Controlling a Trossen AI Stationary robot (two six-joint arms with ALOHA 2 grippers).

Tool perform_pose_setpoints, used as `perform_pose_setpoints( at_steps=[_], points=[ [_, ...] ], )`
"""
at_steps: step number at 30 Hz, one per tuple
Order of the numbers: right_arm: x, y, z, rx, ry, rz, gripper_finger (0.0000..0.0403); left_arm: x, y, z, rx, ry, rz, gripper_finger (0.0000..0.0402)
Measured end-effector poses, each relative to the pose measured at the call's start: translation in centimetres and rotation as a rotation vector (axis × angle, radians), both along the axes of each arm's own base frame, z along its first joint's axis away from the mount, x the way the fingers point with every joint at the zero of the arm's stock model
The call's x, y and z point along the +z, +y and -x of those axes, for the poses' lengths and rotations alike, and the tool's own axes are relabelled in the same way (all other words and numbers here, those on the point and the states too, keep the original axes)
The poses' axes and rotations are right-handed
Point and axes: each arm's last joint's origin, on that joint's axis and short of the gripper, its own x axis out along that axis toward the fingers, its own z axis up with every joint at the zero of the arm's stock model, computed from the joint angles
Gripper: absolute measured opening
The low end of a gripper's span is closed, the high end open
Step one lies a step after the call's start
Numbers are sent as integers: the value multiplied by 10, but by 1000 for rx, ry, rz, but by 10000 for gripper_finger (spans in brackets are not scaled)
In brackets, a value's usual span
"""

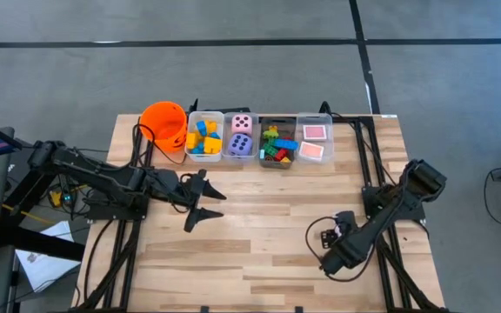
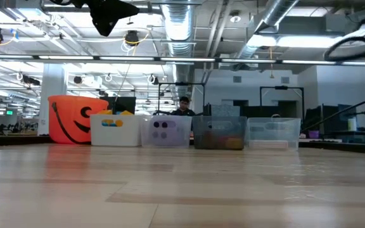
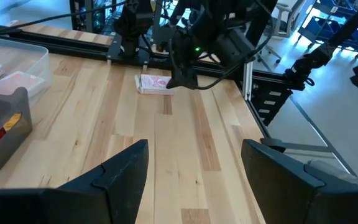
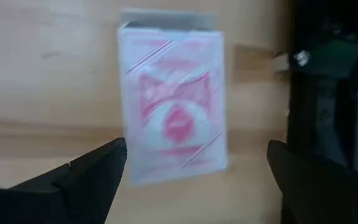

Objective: Pick & Place Toys
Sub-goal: Put the pink deck of cards into the right transparent bin

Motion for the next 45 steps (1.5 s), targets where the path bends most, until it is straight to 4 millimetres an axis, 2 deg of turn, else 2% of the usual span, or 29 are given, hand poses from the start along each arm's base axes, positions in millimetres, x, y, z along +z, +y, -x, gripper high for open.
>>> perform_pose_setpoints(
  at_steps=[4,12,22,33,45],
  points=[
    [-6,-7,4,2,24,17,381,0,0,0,0,0,0,250],
    [-11,-15,11,-2,-49,-39,370,0,0,0,1,1,3,250],
    [3,-23,17,1,-171,-66,352,0,0,0,2,3,6,250],
    [3,-21,13,-11,-216,-86,350,0,0,0,2,3,6,250],
    [-15,-37,12,-67,-225,-88,350,0,0,0,2,3,6,250]
  ],
)
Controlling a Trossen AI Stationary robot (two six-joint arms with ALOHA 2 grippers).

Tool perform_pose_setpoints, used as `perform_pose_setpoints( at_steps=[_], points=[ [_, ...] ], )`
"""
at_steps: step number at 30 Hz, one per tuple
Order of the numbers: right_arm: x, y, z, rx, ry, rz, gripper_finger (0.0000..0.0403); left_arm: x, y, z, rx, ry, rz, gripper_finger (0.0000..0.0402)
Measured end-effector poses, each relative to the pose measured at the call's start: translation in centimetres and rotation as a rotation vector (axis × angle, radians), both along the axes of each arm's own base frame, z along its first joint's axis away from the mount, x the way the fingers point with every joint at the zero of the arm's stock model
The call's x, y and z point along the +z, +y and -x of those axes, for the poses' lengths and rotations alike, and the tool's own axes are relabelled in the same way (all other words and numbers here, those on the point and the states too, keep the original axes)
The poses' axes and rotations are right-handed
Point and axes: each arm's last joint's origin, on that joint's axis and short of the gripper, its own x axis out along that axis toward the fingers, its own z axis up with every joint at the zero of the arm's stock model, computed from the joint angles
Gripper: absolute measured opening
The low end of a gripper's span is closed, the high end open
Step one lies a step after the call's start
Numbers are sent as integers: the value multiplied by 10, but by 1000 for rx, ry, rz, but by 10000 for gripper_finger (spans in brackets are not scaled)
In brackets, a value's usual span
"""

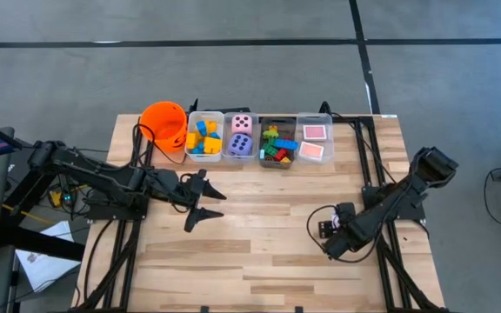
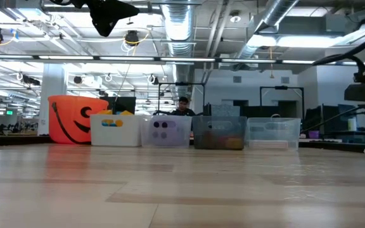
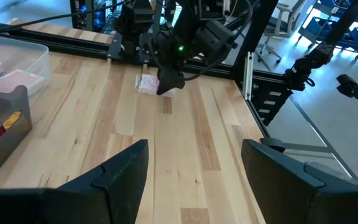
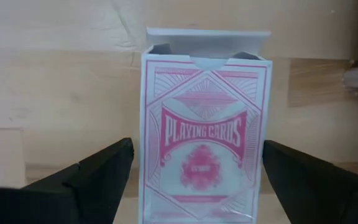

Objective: Pick & Place Toys
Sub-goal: Put the pink deck of cards into the right transparent bin

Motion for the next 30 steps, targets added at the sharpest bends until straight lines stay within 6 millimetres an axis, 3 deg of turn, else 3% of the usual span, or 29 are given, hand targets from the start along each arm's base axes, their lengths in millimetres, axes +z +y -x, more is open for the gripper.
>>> perform_pose_setpoints(
  at_steps=[12,20,24,30],
  points=[
    [-6,-2,-14,-31,-71,-58,348,0,0,0,0,0,0,250],
    [-17,-1,-24,-64,-49,-15,302,0,0,0,0,4,-1,250],
    [-8,2,-34,-92,-130,69,302,-1,0,0,0,7,-3,250],
    [34,-1,-43,-69,-148,279,301,-2,0,1,-8,16,-33,250]
  ],
)
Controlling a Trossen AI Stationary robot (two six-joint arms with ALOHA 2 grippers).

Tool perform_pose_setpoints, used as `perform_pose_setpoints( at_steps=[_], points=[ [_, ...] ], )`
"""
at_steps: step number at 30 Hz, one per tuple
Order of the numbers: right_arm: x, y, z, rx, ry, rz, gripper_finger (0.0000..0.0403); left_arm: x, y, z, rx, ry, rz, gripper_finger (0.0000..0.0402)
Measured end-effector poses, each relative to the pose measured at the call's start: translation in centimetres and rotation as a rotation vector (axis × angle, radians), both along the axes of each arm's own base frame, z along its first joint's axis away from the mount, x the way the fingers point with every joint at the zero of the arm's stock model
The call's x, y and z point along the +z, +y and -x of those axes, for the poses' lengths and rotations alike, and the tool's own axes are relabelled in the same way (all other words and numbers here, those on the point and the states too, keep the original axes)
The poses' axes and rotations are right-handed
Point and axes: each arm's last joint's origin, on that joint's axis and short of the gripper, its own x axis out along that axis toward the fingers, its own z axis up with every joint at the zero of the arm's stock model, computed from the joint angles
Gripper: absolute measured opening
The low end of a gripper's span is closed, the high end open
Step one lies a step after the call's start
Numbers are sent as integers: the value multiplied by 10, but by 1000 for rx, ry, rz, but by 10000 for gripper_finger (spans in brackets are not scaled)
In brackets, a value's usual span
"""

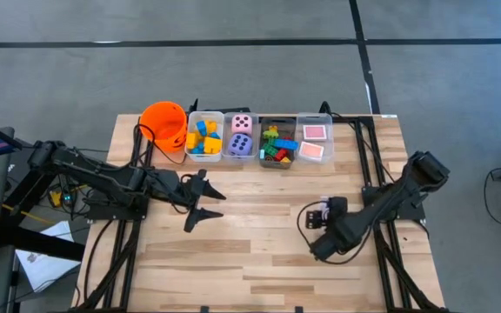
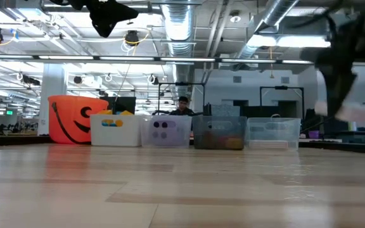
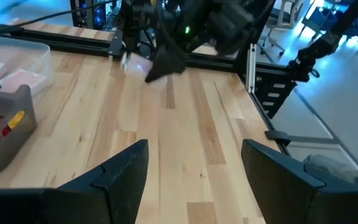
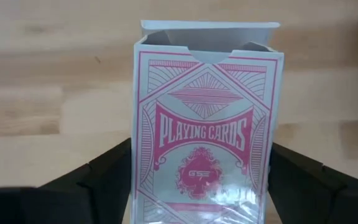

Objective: Pick & Place Toys
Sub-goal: Put the pink deck of cards into the right transparent bin

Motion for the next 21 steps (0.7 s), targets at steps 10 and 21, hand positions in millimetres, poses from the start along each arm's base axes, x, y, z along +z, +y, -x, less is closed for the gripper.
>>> perform_pose_setpoints(
  at_steps=[10,21],
  points=[
    [56,-45,-24,-6,16,392,305,0,0,0,-26,-8,-80,250],
    [56,-157,-49,-71,258,453,306,-1,0,0,-24,-3,-76,250]
  ],
)
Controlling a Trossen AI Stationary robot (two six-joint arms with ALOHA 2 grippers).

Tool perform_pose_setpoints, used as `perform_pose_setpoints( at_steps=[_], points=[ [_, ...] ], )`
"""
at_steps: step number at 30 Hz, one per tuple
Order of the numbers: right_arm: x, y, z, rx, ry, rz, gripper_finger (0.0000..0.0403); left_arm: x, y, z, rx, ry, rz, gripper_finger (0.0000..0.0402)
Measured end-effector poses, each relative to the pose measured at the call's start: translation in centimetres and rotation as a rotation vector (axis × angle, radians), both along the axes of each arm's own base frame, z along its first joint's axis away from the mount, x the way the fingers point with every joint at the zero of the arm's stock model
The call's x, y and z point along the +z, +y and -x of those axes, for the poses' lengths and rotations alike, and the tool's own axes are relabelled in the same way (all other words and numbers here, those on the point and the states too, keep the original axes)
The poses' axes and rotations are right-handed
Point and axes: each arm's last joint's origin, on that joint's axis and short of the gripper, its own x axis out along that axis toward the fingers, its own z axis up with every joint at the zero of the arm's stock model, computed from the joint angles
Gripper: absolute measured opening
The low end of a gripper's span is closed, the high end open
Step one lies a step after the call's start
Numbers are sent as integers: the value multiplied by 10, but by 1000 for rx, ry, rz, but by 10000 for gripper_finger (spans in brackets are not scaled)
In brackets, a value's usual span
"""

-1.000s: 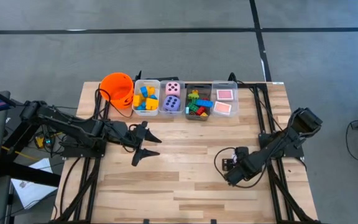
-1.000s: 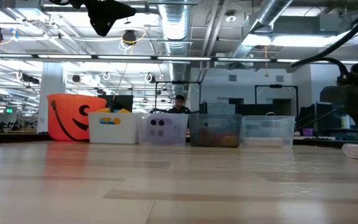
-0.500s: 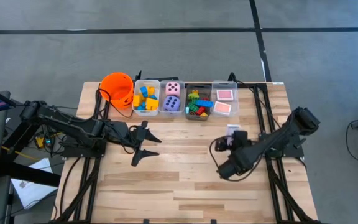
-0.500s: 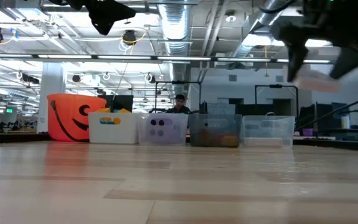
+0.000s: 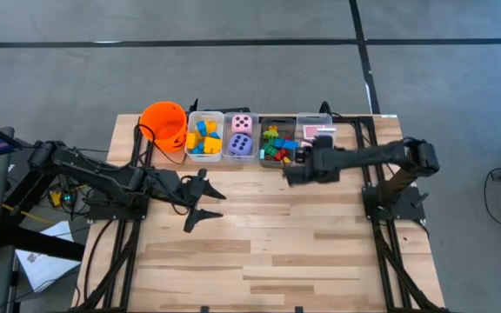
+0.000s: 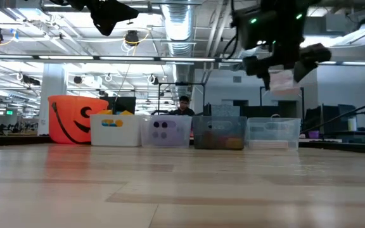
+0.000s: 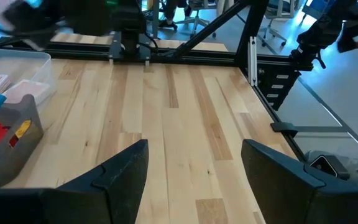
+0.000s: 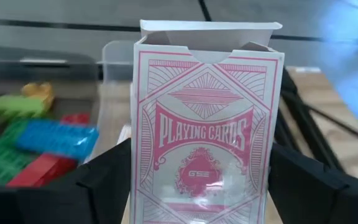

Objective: Pick & Place Toys
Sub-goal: Put the pink deck of cards into the right transparent bin

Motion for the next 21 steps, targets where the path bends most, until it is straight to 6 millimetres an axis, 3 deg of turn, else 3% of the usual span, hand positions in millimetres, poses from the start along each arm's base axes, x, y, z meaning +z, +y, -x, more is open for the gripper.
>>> perform_pose_setpoints(
  at_steps=[11,15,21],
  points=[
    [0,-94,-33,184,-35,-57,306,-2,0,1,30,36,83,250],
    [0,-112,-27,156,-53,-90,306,-6,0,2,50,86,121,250],
    [-3,-123,-15,103,-26,-155,306,-9,1,4,71,128,156,250]
  ],
)
